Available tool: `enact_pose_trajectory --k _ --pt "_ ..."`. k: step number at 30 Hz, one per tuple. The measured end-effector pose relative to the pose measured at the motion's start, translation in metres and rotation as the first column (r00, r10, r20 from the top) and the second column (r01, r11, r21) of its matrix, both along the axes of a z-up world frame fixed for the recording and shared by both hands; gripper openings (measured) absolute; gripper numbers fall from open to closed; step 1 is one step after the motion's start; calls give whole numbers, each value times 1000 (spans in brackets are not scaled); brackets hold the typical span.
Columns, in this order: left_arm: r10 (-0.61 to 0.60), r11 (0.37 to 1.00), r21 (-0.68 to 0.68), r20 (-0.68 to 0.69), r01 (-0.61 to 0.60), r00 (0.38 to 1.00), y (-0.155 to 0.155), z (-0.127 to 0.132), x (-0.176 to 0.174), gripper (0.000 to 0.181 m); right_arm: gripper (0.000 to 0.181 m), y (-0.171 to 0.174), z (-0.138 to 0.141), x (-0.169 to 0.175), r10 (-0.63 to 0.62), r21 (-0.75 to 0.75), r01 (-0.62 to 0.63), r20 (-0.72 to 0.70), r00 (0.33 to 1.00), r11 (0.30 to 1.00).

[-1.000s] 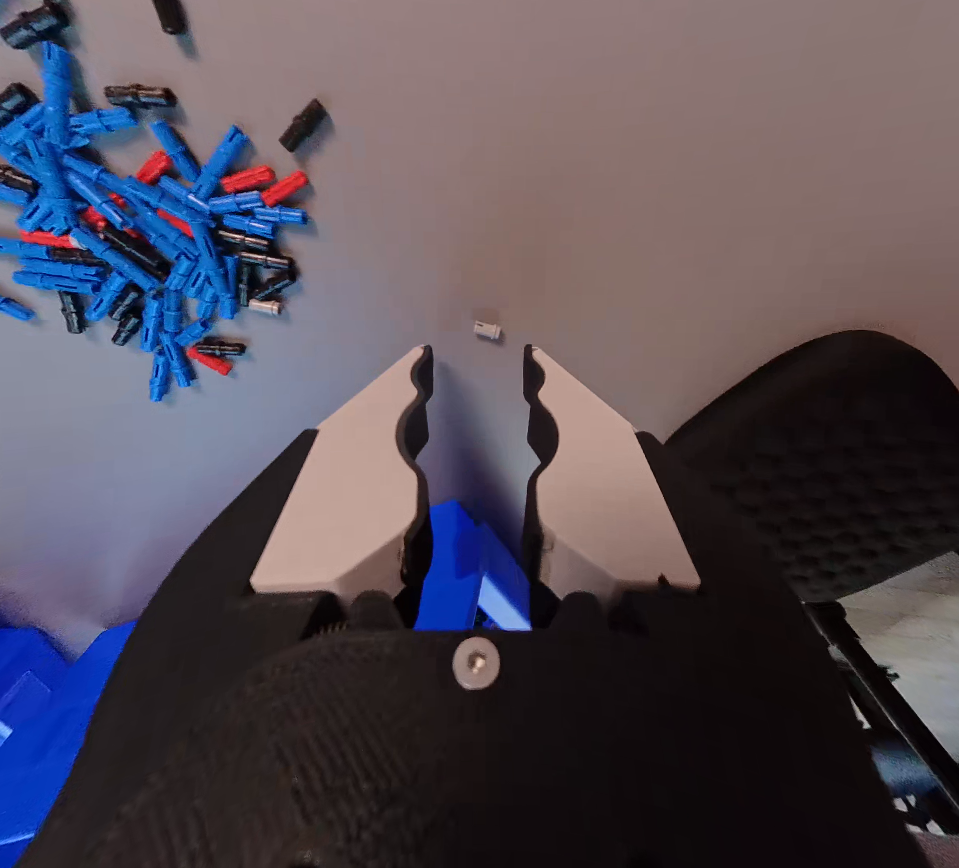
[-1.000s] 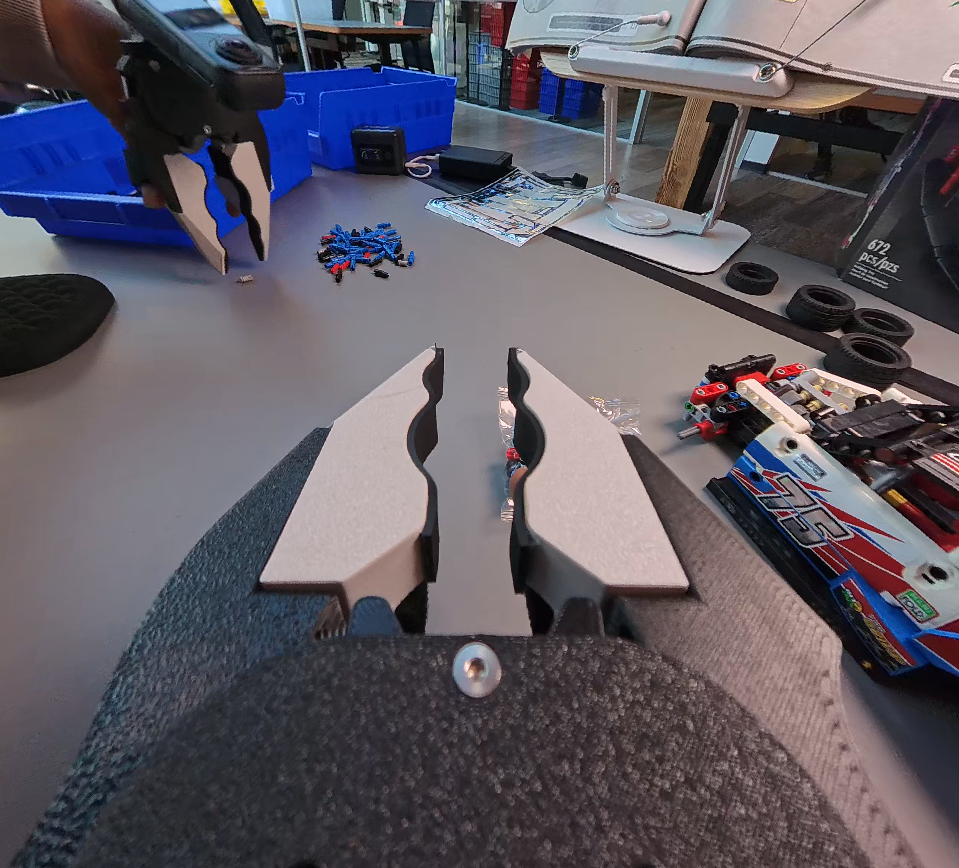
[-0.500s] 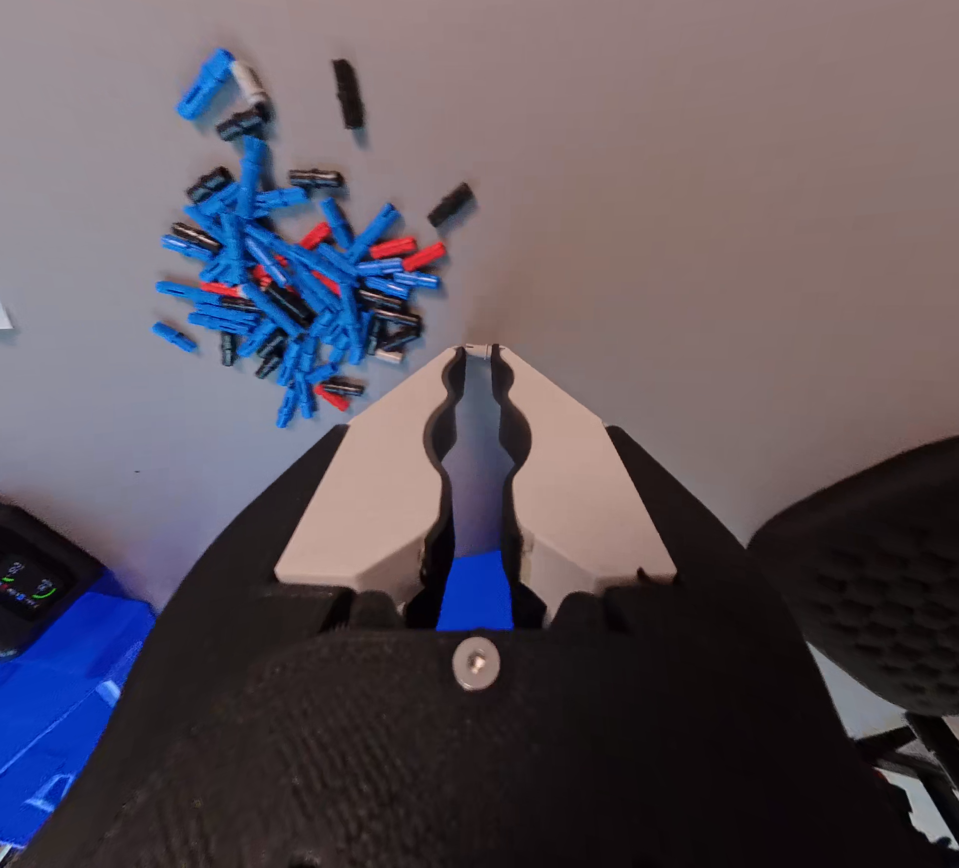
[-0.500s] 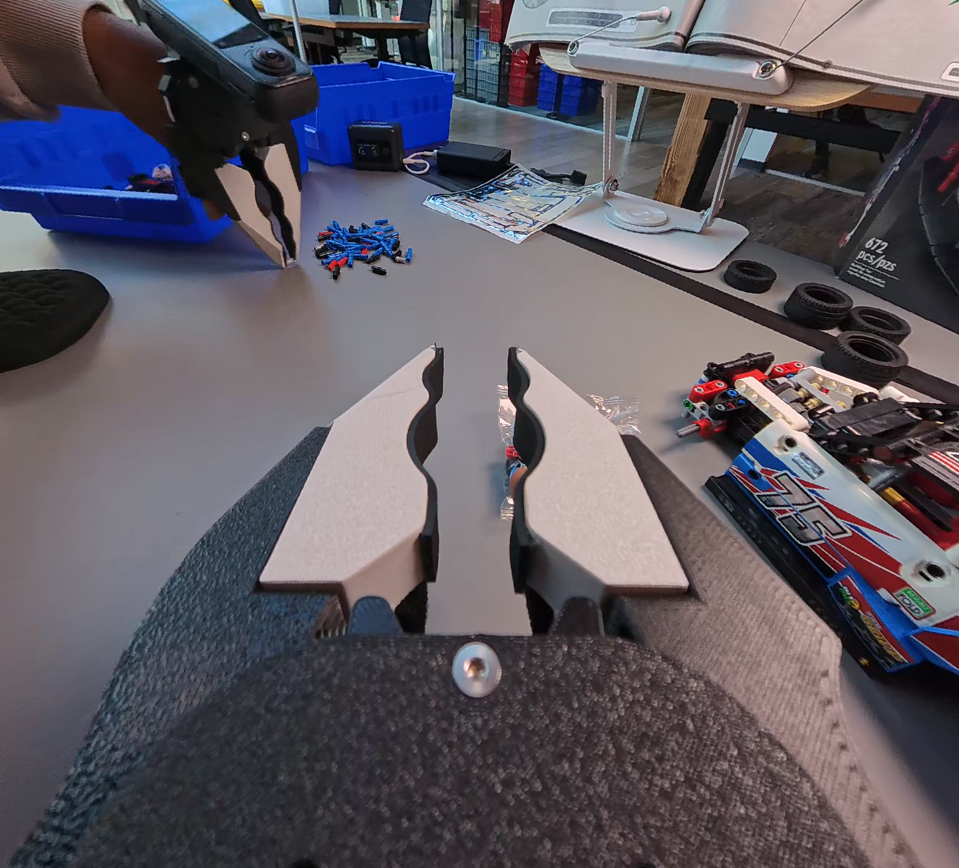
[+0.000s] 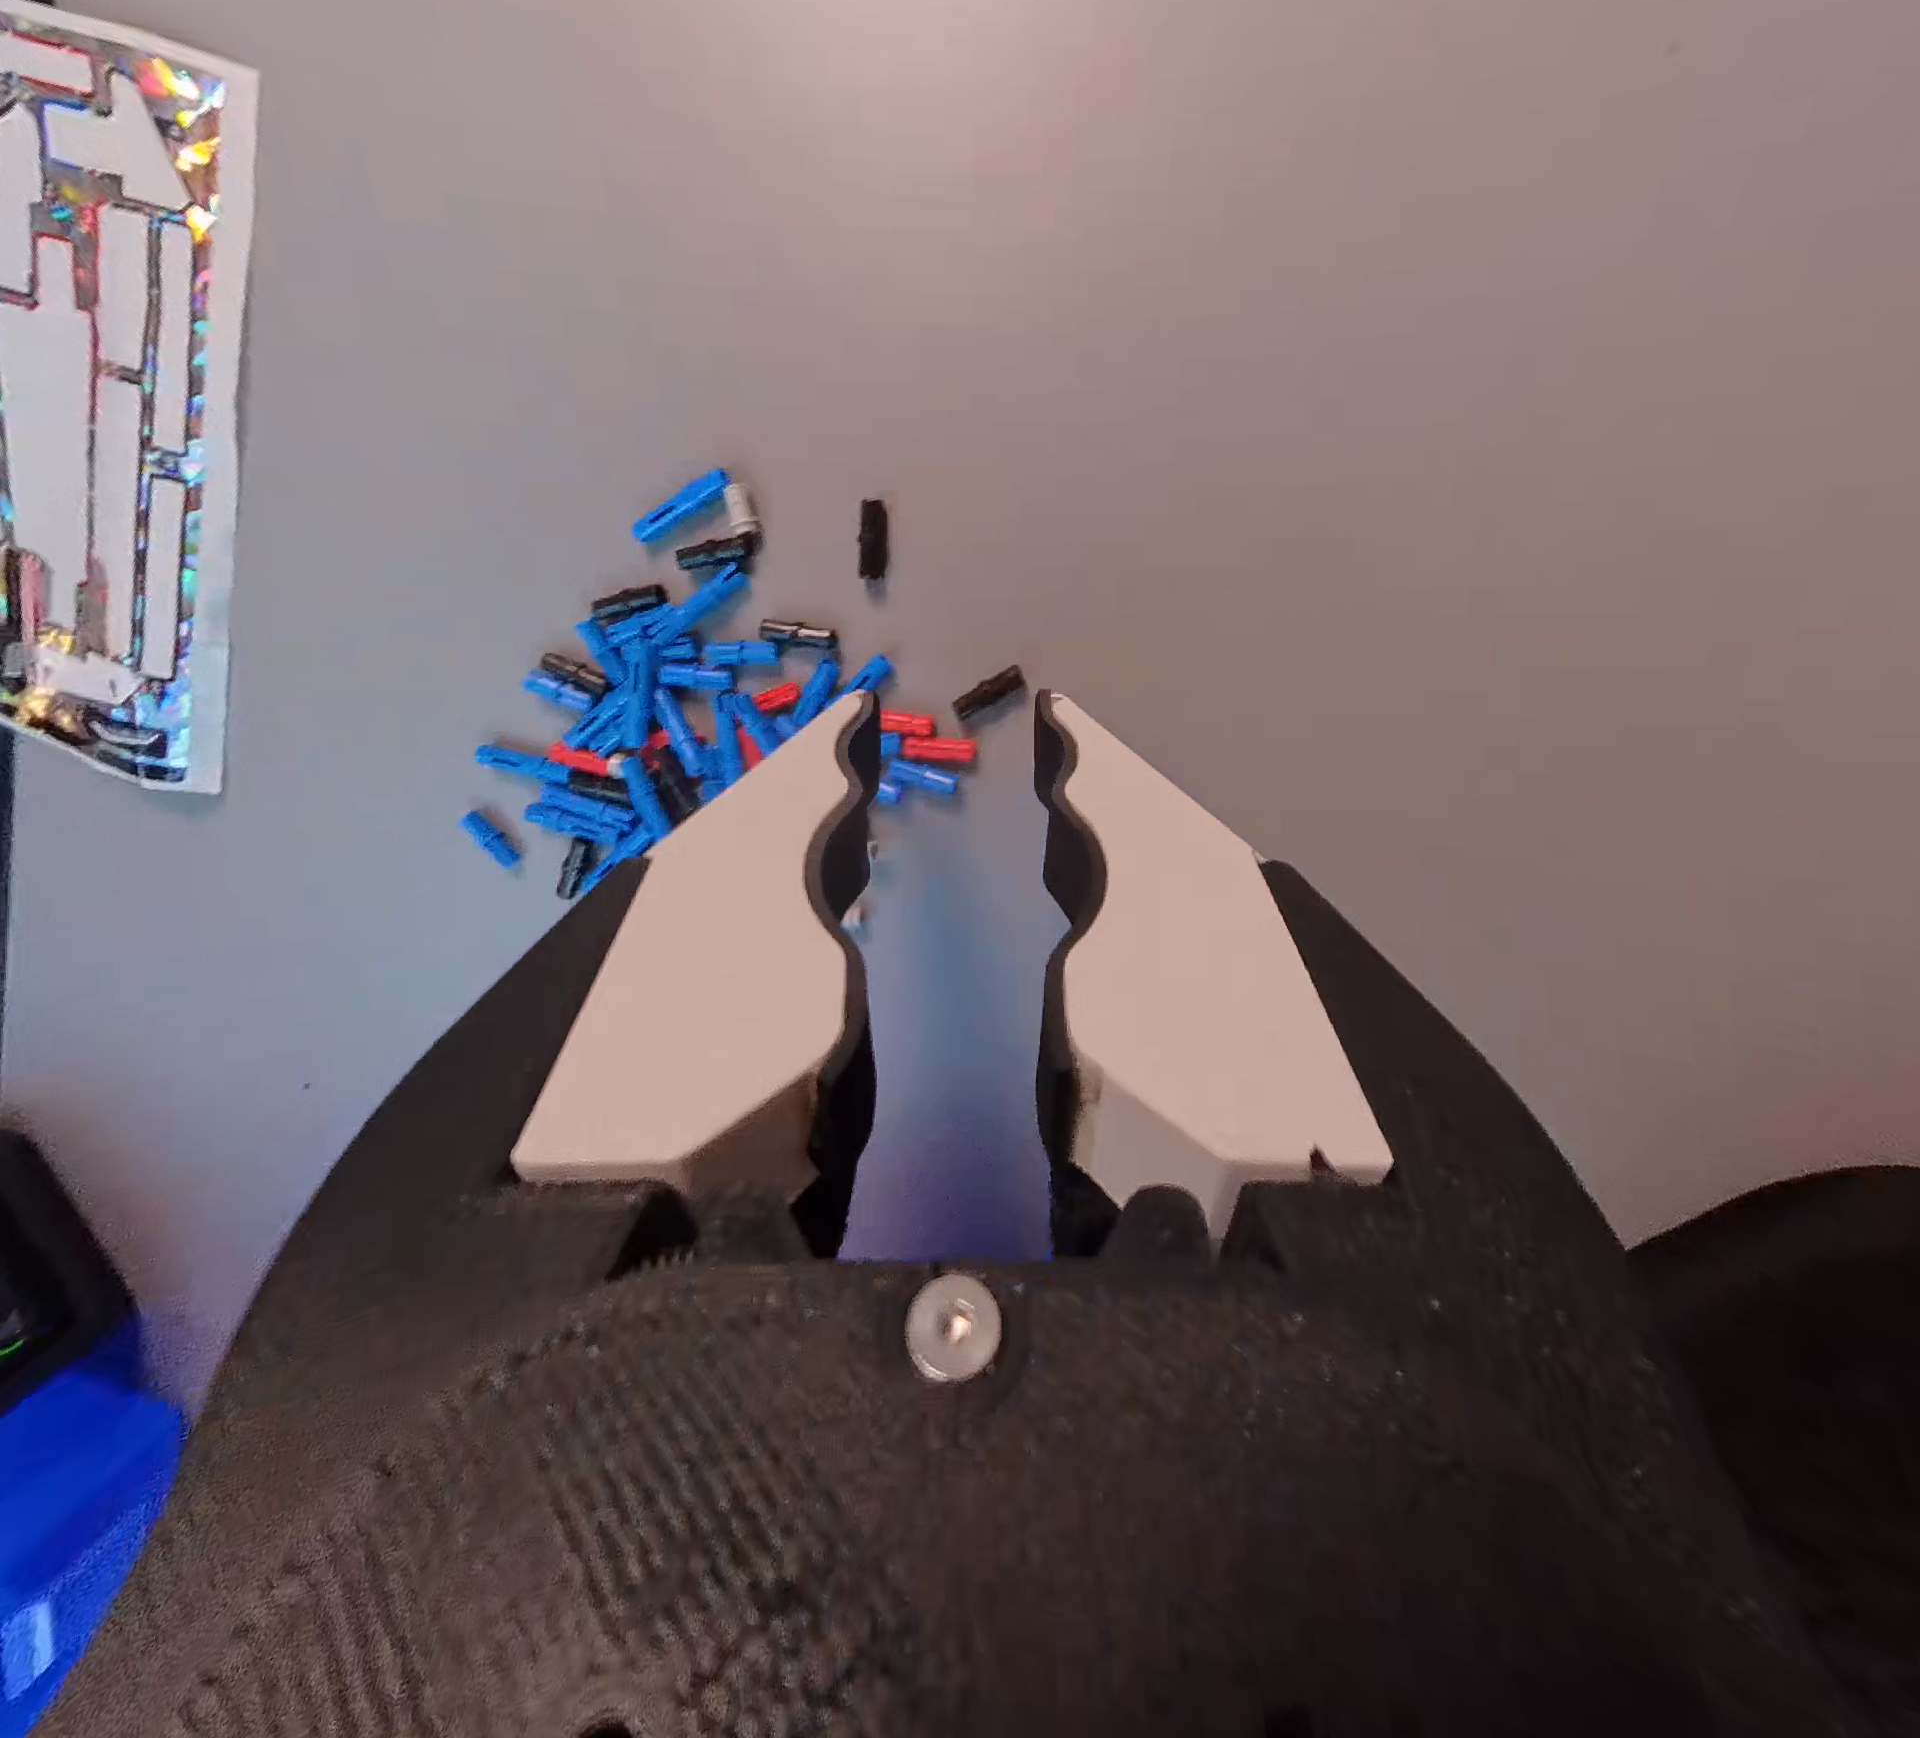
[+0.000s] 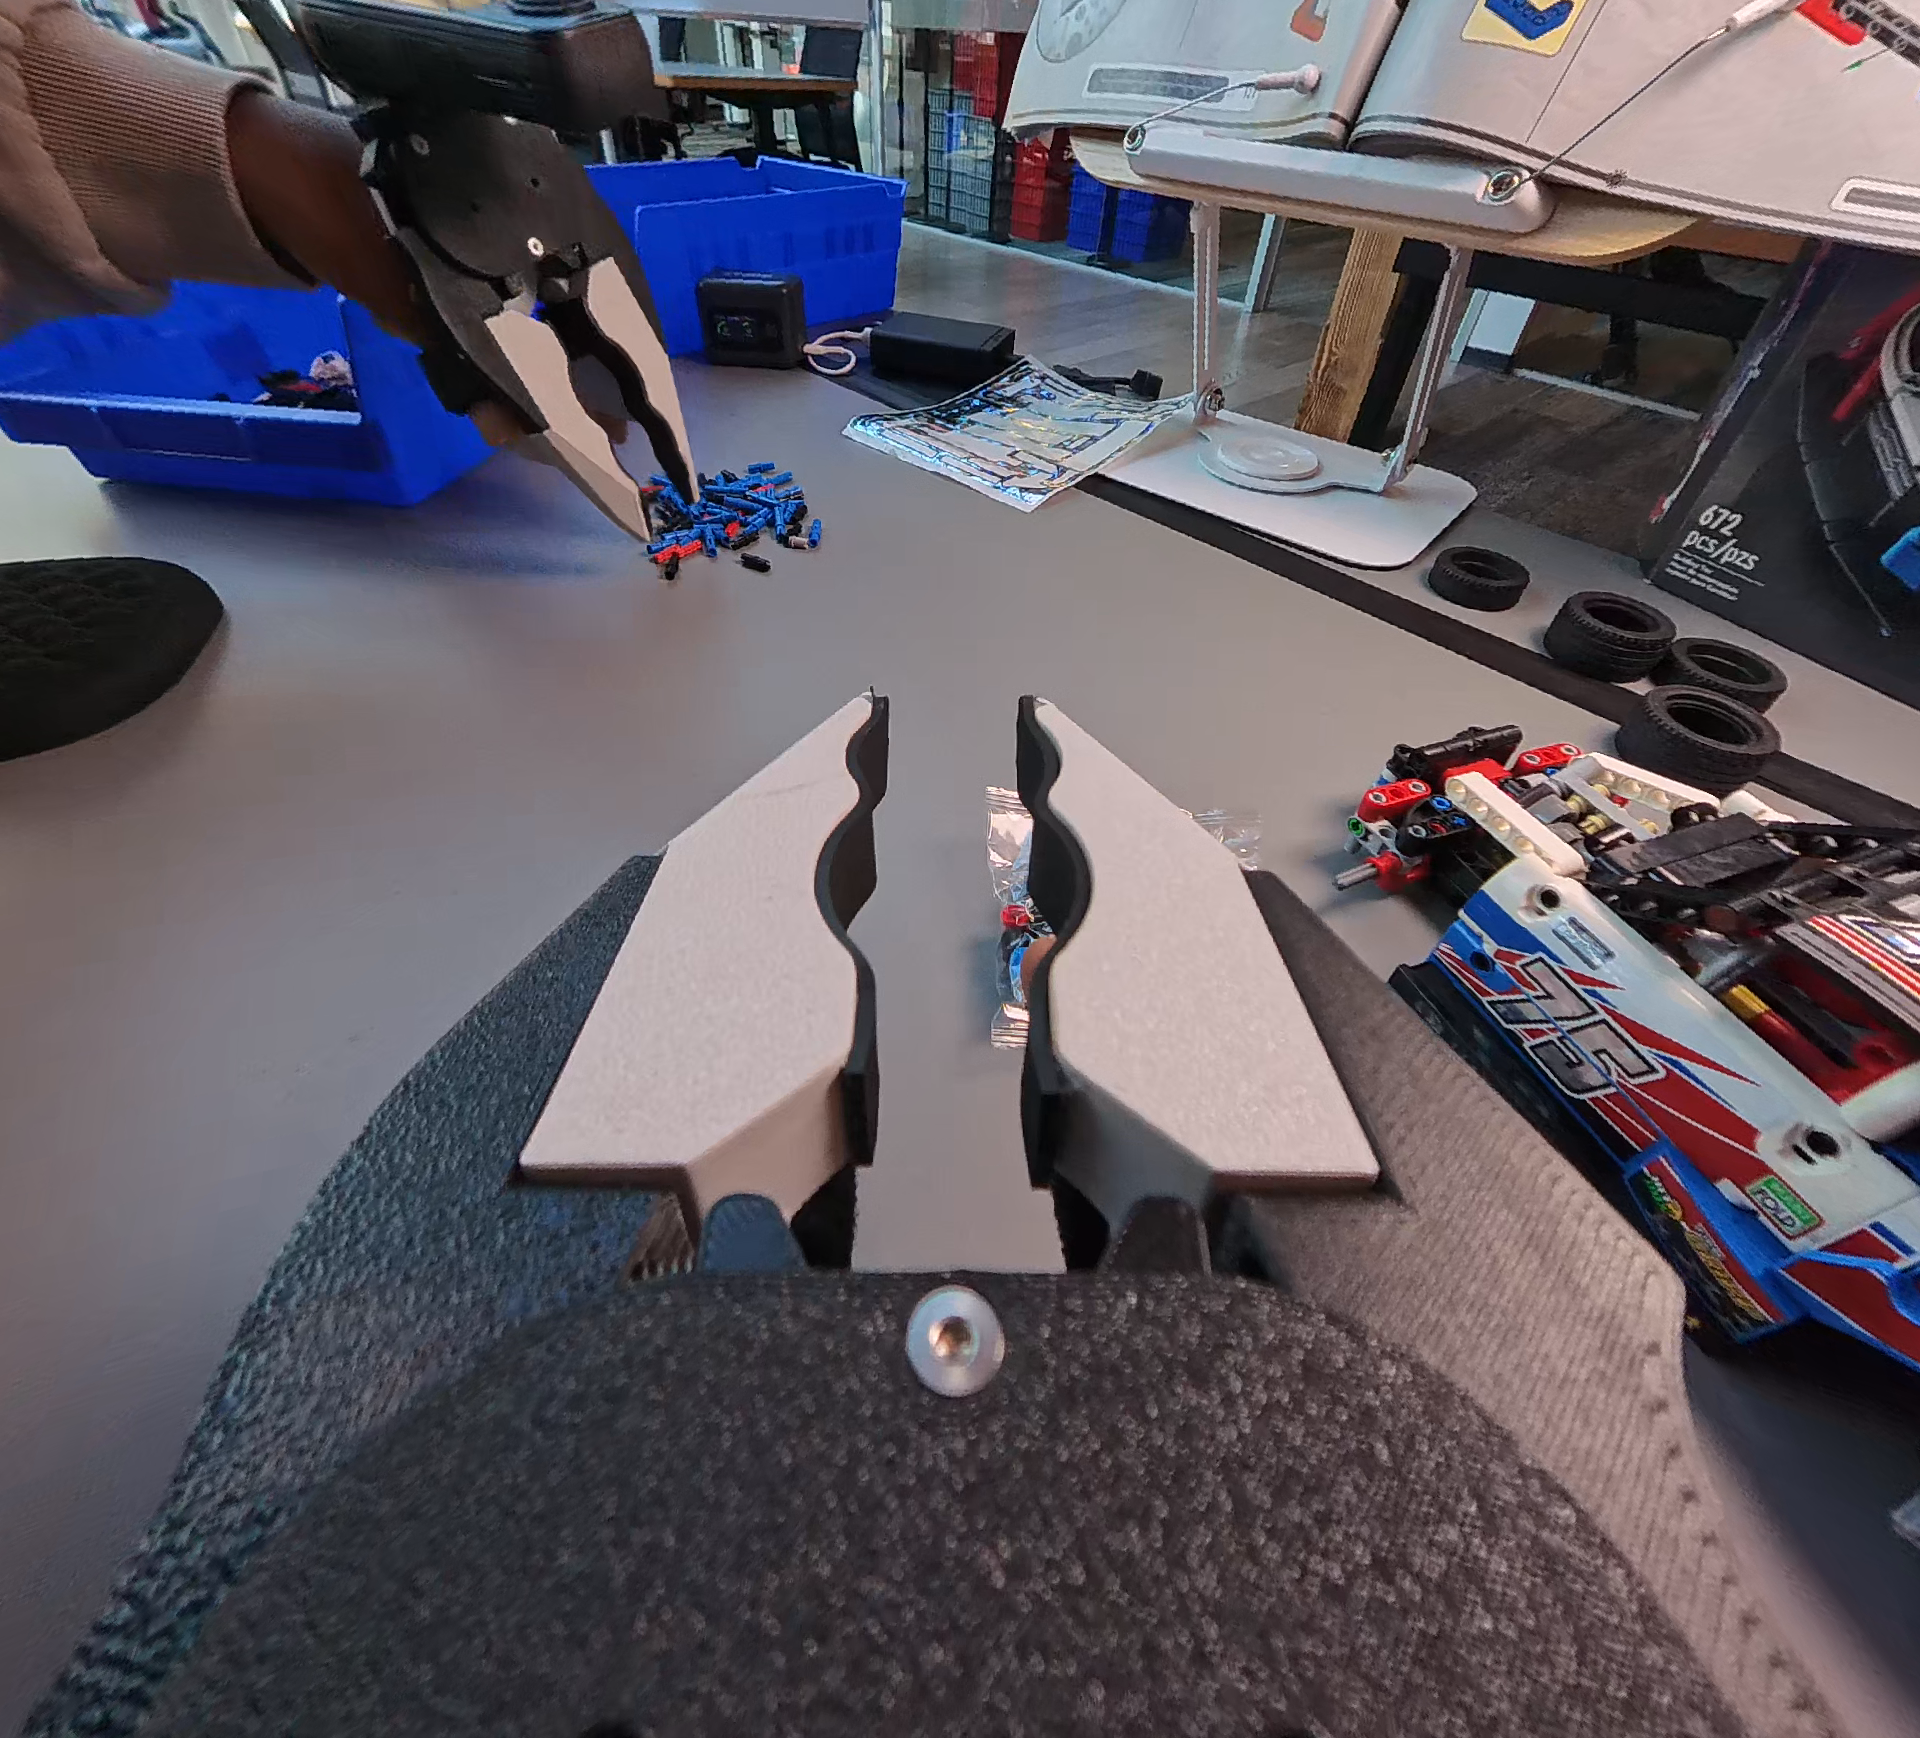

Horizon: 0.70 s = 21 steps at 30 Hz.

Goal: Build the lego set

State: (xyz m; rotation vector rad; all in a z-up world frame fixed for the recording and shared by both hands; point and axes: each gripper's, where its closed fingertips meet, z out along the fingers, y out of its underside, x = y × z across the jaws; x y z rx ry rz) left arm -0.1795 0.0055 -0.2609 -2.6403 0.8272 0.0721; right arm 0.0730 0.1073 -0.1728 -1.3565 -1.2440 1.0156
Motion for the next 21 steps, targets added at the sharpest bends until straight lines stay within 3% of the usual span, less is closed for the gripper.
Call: enact_pose_trajectory --k 7,12,17,21 --pt "-27 1000 5 -16 27 1000 2 -20 5 4 23 0 -1 0 -3 1 3 4 1000 1000" --pt "38 999 33 -158 -34 987 11 -13 -24 9 23 1 -1 0 -6 -2 6 4 1000 1000" --pt "17 994 112 -30 -14 999 34 -9 3 16 23 1 -3 0 -4 2 4 10 1000 1000" --pt "34 997 74 -32 -31 999 40 -19 -2 3 23 2 -1 1 -10 -2 10 3 1000 1000"
